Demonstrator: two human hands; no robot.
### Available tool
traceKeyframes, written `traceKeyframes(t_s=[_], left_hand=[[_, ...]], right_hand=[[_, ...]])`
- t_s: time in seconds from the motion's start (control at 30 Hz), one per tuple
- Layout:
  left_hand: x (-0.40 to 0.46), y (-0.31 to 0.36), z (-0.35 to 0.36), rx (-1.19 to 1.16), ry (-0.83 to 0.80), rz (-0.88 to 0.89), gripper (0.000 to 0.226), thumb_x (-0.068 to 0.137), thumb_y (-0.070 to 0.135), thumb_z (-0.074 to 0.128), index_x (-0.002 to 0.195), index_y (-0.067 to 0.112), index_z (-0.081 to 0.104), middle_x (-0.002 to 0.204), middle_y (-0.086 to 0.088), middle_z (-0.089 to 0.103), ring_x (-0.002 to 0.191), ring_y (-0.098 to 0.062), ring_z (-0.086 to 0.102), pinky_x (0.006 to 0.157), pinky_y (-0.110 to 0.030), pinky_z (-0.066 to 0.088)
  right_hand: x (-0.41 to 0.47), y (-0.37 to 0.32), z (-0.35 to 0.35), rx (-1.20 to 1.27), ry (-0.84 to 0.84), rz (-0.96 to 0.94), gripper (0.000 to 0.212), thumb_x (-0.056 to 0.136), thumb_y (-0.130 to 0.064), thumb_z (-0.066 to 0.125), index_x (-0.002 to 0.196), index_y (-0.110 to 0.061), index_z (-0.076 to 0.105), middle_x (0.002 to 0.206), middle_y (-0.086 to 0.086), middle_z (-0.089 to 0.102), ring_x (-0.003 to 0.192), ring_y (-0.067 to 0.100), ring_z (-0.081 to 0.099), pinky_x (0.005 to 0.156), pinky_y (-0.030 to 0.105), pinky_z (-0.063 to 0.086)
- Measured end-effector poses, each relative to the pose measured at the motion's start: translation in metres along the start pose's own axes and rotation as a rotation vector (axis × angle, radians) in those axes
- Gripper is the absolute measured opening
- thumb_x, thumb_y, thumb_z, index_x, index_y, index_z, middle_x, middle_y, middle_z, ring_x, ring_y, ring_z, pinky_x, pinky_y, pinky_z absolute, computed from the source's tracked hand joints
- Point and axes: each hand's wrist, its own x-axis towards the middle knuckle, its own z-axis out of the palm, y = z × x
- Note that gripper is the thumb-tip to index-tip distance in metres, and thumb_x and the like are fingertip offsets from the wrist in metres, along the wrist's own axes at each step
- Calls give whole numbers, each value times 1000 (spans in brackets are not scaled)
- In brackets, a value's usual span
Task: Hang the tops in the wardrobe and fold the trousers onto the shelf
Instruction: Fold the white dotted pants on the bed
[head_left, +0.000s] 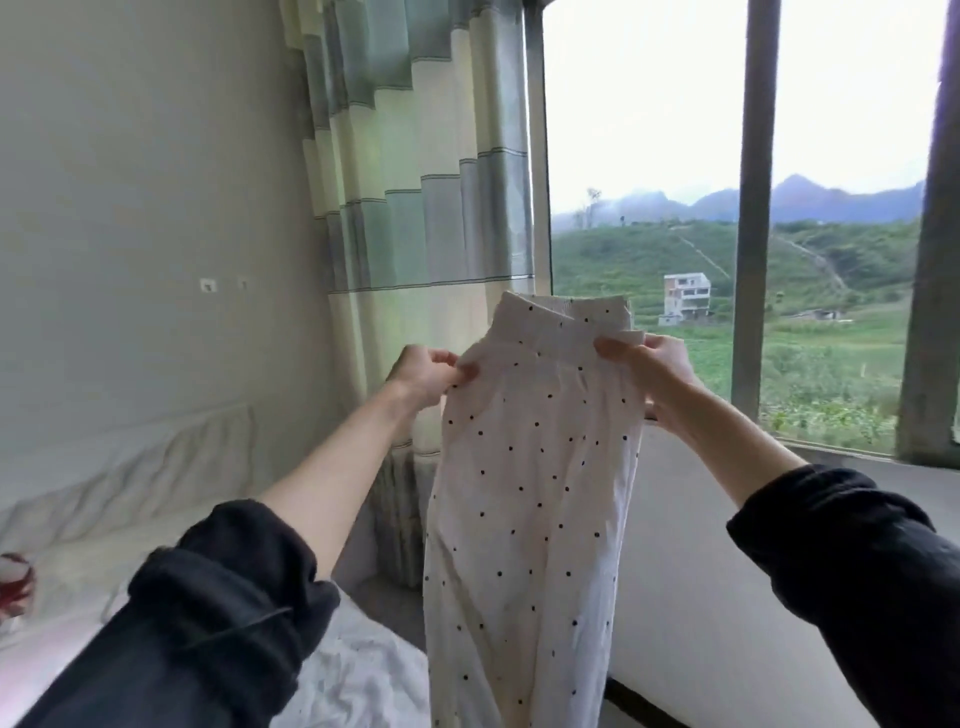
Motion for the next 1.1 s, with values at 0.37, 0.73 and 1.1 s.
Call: traceKeyframes(t_s=[0.37,0.73,1.1], left_hand=[[123,153,100,-194,-28,257,17,88,15,66,75,18,56,74,0,58,69,-9,51,65,-19,43],[85,29,74,-131,-130,101,10,90,13,61,100,13,60,89,-2,61,90,-17,52,70,-23,39],[-164,-194,-82,-554,13,-355,12,91,-4,51,91,3,62,74,-2,73,77,-17,67,67,-21,57]], right_hand=[[140,-102,-128,-170,271,-502,16,79,-23,72,85,-8,71,77,6,62,65,16,53,63,34,45],[43,-52,-71,-438,4,-544,32,76,-20,76,57,-34,55,38,-23,49,40,-9,46,43,8,30],[-227,31,112,-515,-459,-442,19,79,-31,72,74,-20,58,58,-13,49,61,15,44,58,29,33]])
